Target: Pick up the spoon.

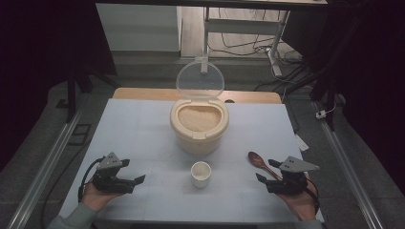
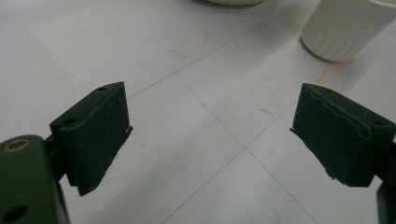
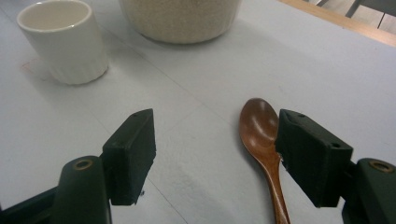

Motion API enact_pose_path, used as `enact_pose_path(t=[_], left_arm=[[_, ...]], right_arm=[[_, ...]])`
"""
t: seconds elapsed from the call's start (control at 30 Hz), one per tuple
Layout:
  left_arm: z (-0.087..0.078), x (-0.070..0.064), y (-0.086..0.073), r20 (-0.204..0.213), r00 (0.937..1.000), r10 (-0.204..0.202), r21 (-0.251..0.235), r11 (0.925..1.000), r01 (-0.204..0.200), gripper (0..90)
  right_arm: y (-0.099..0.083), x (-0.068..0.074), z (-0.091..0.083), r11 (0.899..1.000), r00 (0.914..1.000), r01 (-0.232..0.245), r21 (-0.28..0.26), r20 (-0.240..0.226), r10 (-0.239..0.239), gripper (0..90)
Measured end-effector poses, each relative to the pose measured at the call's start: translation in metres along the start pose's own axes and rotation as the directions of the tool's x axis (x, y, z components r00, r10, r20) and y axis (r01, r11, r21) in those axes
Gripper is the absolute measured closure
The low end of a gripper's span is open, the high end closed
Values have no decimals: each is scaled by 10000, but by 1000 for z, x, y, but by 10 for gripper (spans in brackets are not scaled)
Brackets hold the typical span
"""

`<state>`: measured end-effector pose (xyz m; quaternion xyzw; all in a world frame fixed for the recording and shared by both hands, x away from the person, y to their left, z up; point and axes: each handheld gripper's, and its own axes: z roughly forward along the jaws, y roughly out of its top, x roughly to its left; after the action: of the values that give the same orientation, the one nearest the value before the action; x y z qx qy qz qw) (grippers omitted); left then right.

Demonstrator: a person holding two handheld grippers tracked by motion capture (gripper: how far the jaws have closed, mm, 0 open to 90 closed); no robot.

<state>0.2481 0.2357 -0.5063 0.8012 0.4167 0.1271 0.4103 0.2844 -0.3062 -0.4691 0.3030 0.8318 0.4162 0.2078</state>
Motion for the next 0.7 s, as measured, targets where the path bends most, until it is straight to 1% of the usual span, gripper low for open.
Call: enact_pose_path(t=[0.07,0.13,0.2,0.23,0.27,0.33,0.4,0.53,0.6,0.63,0.67,0.7], left_arm=[[0,-1,0,4,10000,-1,1,10000,1,110],[0,-1,0,18,10000,32,12,10000,-32,110],[1,-2,0,28,10000,81,36,10000,-82,110],[1,-2,1,40,9999,92,45,9999,-92,110],[1,-2,1,49,9999,113,63,9999,-114,110],[2,-1,1,48,9999,107,73,9999,-107,110],[2,-1,0,54,9999,98,81,9999,-98,110],[2,-1,0,68,9999,143,108,9998,-144,110],[2,-2,0,72,9998,160,136,9998,-161,110],[3,-2,0,75,9998,166,142,9998,-167,110],[3,-2,0,81,9998,164,142,9998,-165,110],[3,-1,0,98,9998,150,158,9998,-152,110]], right_arm=[[3,-1,-2,9998,10000,-36,171,35,36,299],[5,-2,-2,9998,10000,-44,203,31,44,304],[12,-5,-6,9989,10000,39,474,68,-42,319],[12,-5,-6,9989,10000,39,474,68,-42,319],[17,-7,-9,9978,9999,49,660,106,-56,321],[21,-10,-12,9966,9998,26,819,210,-43,323],[24,-11,-12,9964,9997,-15,844,245,-6,323],[34,-19,-16,9915,9988,-95,1295,481,33,323],[43,-24,-17,9834,9981,-59,1814,616,-54,323],[43,-24,-17,9834,9981,-59,1814,616,-54,323],[45,-26,-17,9792,9979,-66,2027,640,-65,323],[50,-31,-16,9690,9979,-72,2468,641,-89,323]])
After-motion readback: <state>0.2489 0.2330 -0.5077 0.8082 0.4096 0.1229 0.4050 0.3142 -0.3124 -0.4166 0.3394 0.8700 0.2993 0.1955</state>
